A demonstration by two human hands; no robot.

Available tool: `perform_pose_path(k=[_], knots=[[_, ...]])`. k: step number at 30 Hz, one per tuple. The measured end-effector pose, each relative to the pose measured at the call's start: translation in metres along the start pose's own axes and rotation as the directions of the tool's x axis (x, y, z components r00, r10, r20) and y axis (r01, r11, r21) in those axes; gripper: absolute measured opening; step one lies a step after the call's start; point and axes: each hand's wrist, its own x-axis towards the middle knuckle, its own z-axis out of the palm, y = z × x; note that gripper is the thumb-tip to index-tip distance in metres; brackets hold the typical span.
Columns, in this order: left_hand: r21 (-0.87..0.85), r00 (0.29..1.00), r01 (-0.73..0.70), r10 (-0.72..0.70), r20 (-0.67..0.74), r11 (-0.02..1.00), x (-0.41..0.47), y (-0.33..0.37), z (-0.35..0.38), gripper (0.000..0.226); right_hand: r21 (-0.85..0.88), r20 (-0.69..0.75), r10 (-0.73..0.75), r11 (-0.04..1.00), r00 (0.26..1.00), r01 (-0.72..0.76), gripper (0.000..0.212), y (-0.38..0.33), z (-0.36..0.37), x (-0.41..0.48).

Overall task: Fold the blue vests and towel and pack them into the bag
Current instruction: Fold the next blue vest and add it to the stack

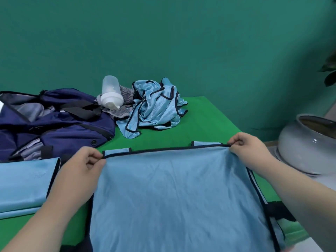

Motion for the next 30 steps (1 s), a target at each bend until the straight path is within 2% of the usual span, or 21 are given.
perform_pose_path(k=[5, 9, 13, 17, 22, 27, 30], knots=[[0.117, 1.000, -0.016, 0.016, -0.004, 0.993, 0.049, 0.018, 0.007, 0.011, 0.021, -0.035, 0.024, 1.000, 0.999, -0.023, 0.016, -0.010, 0.010, 0.026], [0.152, 0.997, 0.013, -0.026, 0.079, 0.988, 0.077, 0.008, 0.032, 0.009, -0.181, 0.000, 0.050, 0.982, 0.999, -0.050, 0.014, -0.007, 0.032, 0.044], [0.318, 0.990, -0.028, -0.018, 0.143, 0.948, 0.080, -0.016, 0.045, 0.027, -0.404, 0.090, 0.023, 0.915, 0.996, 0.015, 0.033, 0.003, 0.050, 0.048], [0.386, 0.993, -0.053, 0.007, 0.119, 0.921, 0.078, -0.030, 0.051, 0.036, -0.405, 0.132, -0.035, 0.910, 0.991, 0.086, 0.016, 0.006, 0.056, 0.051], [0.320, 0.996, -0.087, 0.074, 0.052, 0.944, 0.071, -0.040, 0.053, 0.009, -0.405, 0.138, -0.105, 0.901, 0.985, 0.153, 0.018, 0.007, 0.064, 0.060], [0.282, 0.995, -0.104, 0.101, 0.025, 0.954, 0.070, -0.044, 0.055, 0.007, -0.321, 0.081, -0.169, 0.928, 0.982, 0.186, 0.017, -0.005, 0.078, 0.068], [0.319, 0.997, -0.079, 0.068, 0.043, 0.944, 0.071, -0.046, 0.056, 0.026, -0.340, 0.117, -0.169, 0.919, 0.979, 0.199, 0.018, -0.007, 0.085, 0.071]])
